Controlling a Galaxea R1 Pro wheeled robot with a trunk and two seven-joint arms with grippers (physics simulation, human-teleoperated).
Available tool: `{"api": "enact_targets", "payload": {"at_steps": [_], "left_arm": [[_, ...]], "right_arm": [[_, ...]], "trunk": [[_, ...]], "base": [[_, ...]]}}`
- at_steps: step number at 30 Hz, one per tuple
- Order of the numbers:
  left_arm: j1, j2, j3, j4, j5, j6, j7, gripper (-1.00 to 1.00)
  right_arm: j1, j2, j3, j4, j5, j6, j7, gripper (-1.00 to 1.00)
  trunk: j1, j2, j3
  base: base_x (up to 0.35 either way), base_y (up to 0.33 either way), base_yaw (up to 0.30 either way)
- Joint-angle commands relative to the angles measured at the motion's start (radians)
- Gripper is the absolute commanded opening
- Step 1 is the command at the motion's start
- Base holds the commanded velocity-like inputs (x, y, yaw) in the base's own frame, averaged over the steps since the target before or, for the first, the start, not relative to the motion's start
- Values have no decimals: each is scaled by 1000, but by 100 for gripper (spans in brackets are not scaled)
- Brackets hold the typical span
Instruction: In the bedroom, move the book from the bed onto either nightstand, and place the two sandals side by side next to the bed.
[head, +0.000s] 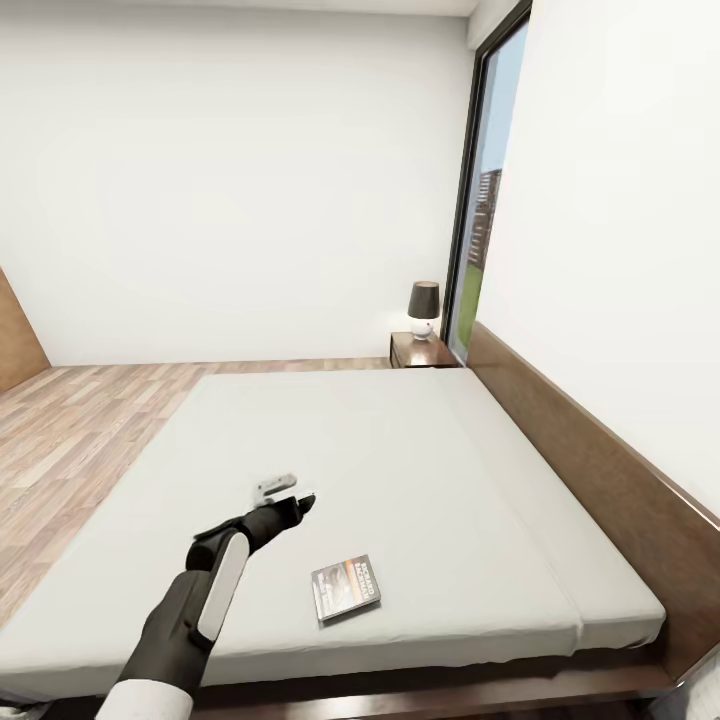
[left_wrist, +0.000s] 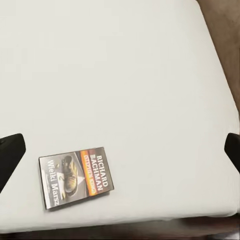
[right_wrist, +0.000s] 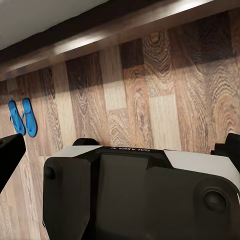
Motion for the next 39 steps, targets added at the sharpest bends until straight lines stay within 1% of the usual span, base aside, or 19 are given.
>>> {"api": "enact_targets", "payload": {"at_steps": [1,4,7,20,39], "left_arm": [[-5,-1,1,21,8,6,7,100],[-11,0,1,61,8,8,16,100],[-13,1,2,75,9,9,19,100],[-13,2,2,81,14,13,17,100],[-13,-1,-3,81,14,12,12,100]], "right_arm": [[-1,0,-8,1,-1,3,5,100],[-1,0,-8,1,-1,3,5,100],[-1,0,-8,1,-1,4,5,100],[-1,0,-7,1,-1,4,7,100],[-1,0,-7,1,0,4,6,100]], "trunk": [[1,-2,-2],[1,-2,-2],[1,-2,-2],[1,-2,-3],[1,-2,-31]], "base": [[0,0,0],[0,0,0],[0,0,0],[0,0,0],[0,0,0]]}}
